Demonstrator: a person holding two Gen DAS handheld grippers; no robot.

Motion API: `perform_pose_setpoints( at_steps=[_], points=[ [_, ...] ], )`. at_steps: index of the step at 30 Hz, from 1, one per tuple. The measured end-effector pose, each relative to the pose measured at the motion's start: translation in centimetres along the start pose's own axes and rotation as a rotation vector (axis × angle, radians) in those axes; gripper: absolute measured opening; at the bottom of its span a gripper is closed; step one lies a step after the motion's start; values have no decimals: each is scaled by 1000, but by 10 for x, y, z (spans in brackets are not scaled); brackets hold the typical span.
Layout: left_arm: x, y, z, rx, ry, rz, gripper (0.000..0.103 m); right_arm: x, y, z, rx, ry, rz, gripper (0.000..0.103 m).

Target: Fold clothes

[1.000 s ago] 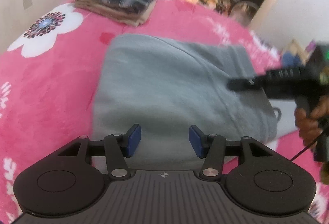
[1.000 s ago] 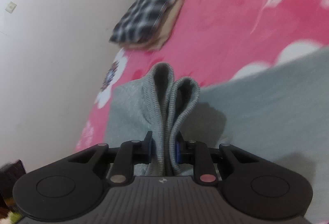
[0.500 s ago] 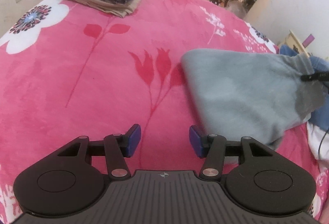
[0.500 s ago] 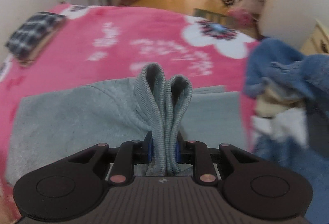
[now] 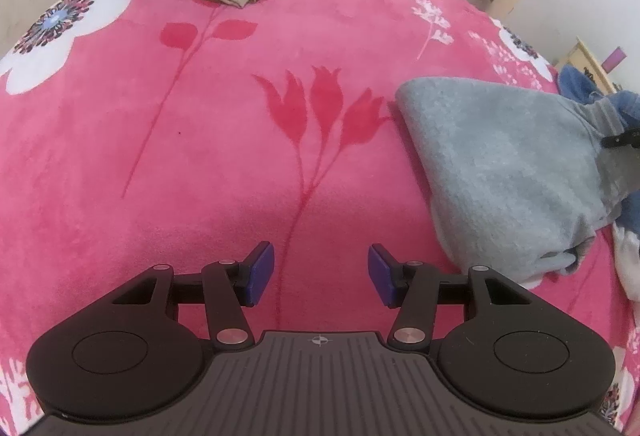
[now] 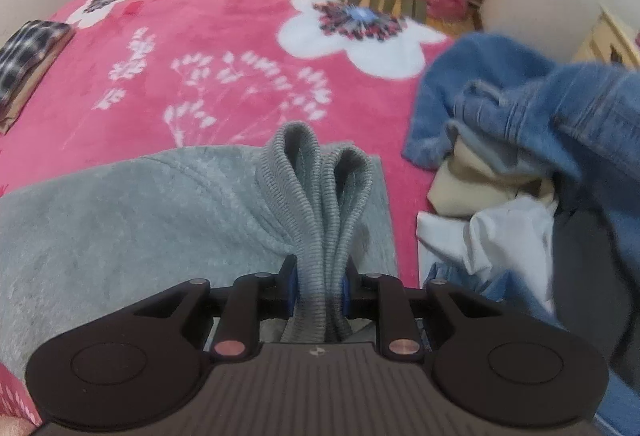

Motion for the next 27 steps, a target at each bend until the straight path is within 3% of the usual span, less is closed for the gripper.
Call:
perform_pose_setpoints(
  at_steps=[2,5,10,13,16,20,27],
  points=[
    [-1,-1,-1,-6,5,1,52,-11,-4,6,9,1,50,48],
    [-1,-3,-3,-17,12,6,52,-11,-17,9,-15,-41,169,59],
    [-10,-4,-4,-10,36,32,52,41,-37,7,-183,-223,221,65],
    [-21,-9,-11,10,54,70,52,81,-1,9,-155,-342,136,65],
    [-37,-12,-22,64,75,136,55,105,77,25,11,-380,-22,68],
    [-69,-19,-43,161,118,231,57,113,206,74,394,-367,-231,71],
    [-129,-34,-65,253,208,325,58,94,363,169,935,-418,-304,76]
  ],
)
Point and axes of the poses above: each gripper's, at about its wrist camera, not at the fingertips, and x roughly against the way its jaws point, y to its left, z to its underside, the point moved 1 cm from there along -x, roughly the way its jaws point, and after that the axes turned 10 degrees about -y, right-handed, at the moved point
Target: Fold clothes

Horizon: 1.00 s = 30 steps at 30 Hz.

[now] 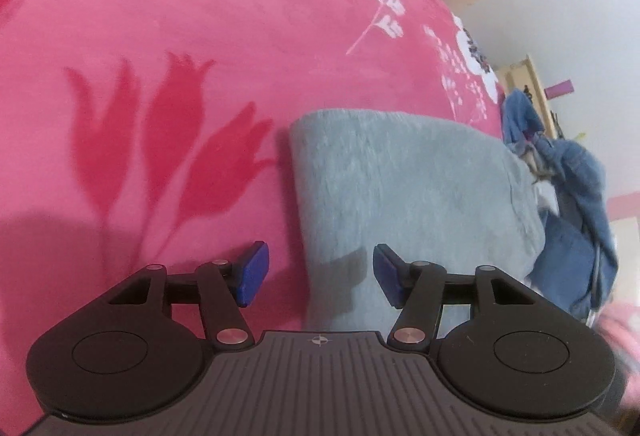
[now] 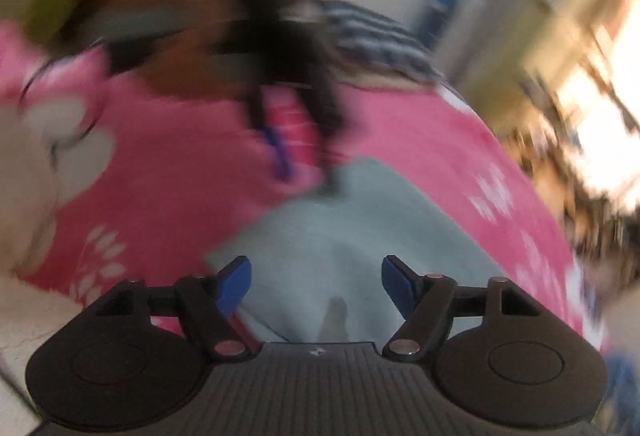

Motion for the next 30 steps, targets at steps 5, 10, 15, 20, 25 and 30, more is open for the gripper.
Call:
perform_pose_setpoints(
  at_steps=[5,10,15,20,25,30],
  points=[
    [-13,1,-6,8,10,36,58,-44,41,2,116,71,23,84],
    [-13,5,-12,52,-10,60,42,-55,40,8,112,119,106,70],
    [-18,2,-14,63,-30,37,10,-54,42,3,120,163,142,33],
    [-9,-8,-18,43,-78,18,6,-50,34,-11,63,194,198,17],
    [17,3,-33,63,-129,43,6,-51,31,-40,36,174,201,16],
    [64,27,-47,14,-156,6,6,-61,40,-80,-15,98,146,16]
  ],
)
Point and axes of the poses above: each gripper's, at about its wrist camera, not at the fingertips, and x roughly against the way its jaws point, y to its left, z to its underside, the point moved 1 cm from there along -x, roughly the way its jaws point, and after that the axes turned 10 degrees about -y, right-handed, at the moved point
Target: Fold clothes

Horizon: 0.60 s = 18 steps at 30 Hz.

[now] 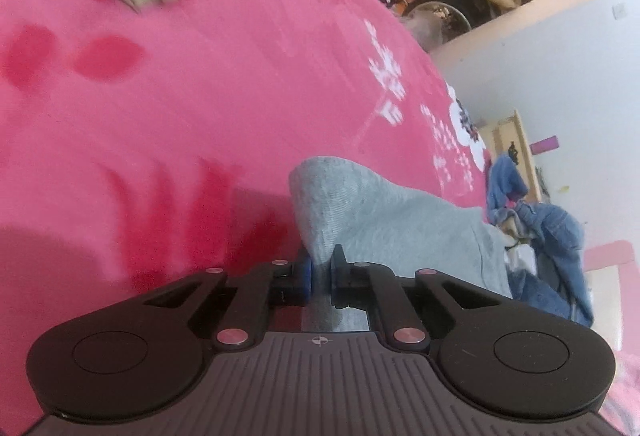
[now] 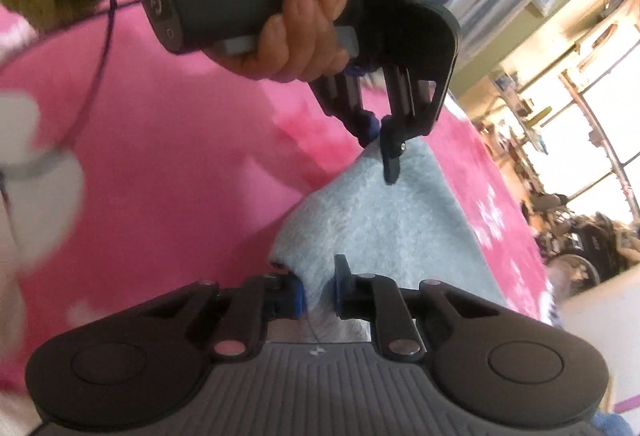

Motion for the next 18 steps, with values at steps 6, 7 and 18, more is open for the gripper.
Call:
perform_pose_setpoints(
  at_steps=[6,7,18],
  points=[
    [75,50,-25,-62,-48,-140,6,-10,29,-58,-77,-146,-142,16],
    [84,60,-26,-63,-53,-168,6,-14,35,-65,-95,-162,-169,16],
    [87,103,-6,-60,-59,-396,40,6,3,-49,-337,-213,-274,54]
  ],
)
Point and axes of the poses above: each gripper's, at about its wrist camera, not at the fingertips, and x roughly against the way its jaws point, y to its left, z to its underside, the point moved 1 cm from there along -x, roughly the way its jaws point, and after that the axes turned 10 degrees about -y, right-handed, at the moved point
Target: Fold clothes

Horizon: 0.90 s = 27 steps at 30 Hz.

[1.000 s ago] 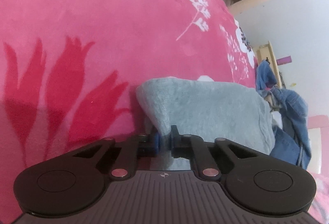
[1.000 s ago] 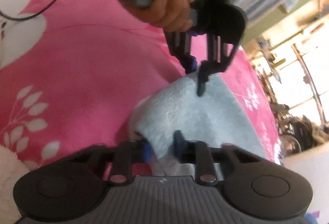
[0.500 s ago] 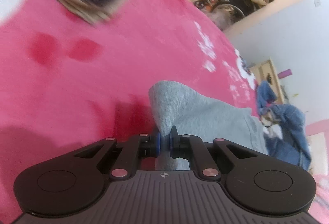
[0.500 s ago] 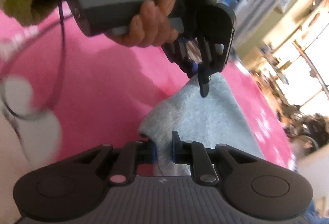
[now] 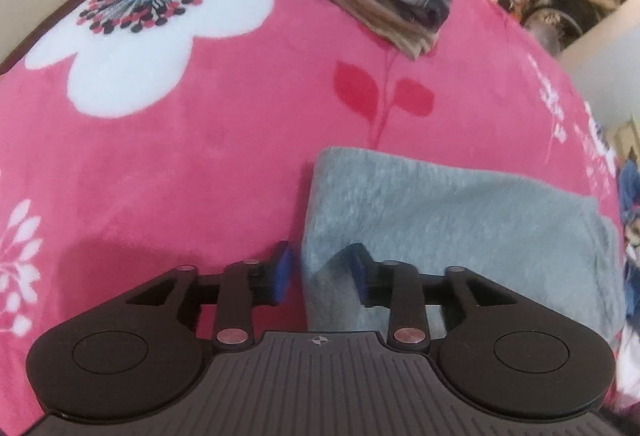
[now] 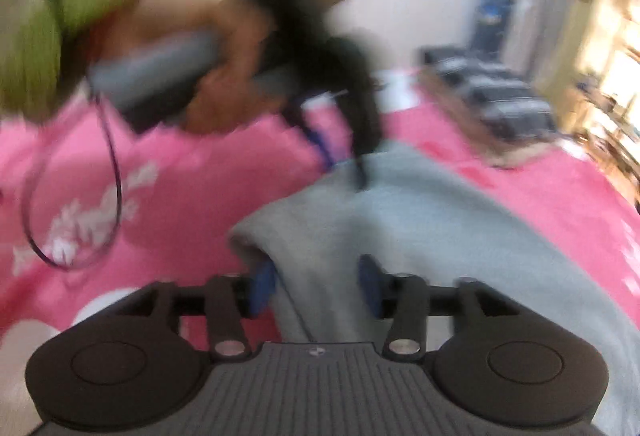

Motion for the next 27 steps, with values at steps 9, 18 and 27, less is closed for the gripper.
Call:
perform_pose_setpoints(
  at_steps=[9,18,27],
  points=[
    [33,-10,17,-89,-50,-59,56,82,-199,51,-304,-2,457,35],
    [69,-26,52,-208,-26,-69,56,72,-249,96,-442,131,524,27],
    [82,-101,119,-650,13,88,57,91,-138,54,-327,102,111,30]
  ],
)
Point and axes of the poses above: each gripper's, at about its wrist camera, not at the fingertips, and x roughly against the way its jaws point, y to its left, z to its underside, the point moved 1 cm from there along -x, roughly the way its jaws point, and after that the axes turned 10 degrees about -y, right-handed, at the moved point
